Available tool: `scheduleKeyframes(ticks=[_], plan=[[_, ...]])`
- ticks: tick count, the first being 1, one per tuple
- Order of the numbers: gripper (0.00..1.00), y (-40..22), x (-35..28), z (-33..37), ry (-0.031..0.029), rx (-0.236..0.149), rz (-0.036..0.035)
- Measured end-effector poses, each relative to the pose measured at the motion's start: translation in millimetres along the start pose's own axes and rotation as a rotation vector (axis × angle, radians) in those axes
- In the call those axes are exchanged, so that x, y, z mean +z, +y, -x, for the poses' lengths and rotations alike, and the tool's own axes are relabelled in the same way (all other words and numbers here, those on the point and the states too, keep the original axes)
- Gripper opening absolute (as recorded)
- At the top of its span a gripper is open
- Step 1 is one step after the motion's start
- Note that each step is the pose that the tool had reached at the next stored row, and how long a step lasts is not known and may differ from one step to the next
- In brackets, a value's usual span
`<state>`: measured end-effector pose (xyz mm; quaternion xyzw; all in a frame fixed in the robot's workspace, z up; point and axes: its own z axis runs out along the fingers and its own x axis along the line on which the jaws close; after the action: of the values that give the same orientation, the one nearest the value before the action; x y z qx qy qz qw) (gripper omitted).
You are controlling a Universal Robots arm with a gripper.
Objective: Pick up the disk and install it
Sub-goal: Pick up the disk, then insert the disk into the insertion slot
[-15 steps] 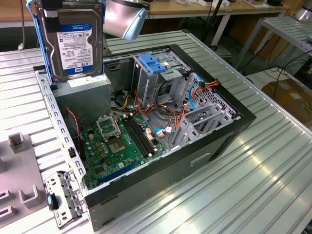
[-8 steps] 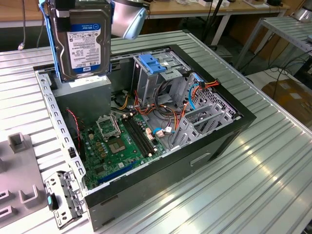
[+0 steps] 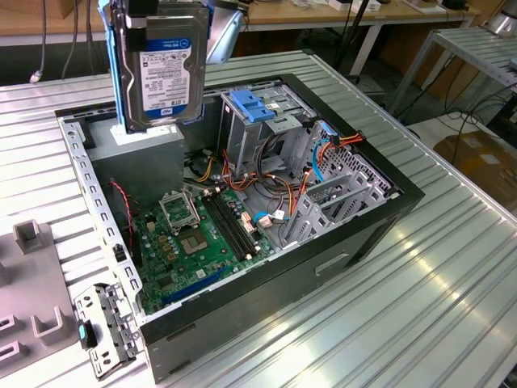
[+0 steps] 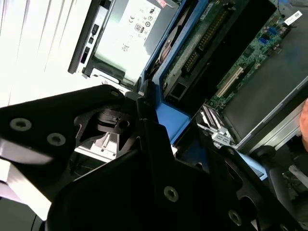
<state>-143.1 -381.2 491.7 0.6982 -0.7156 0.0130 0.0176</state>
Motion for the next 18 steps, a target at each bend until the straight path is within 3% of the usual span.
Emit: scheduleKeyframes(ticks=[3, 7, 18], plan=[[0.37, -13.2, 0.8, 0.3, 0.0037, 0.001, -0.0001], [0.37, -25.3, 1.8, 0.5, 0.0075, 0.003, -0.0003], [0.37, -26.1, 1.8, -0.5, 0.0079, 0.003, -0.0002]])
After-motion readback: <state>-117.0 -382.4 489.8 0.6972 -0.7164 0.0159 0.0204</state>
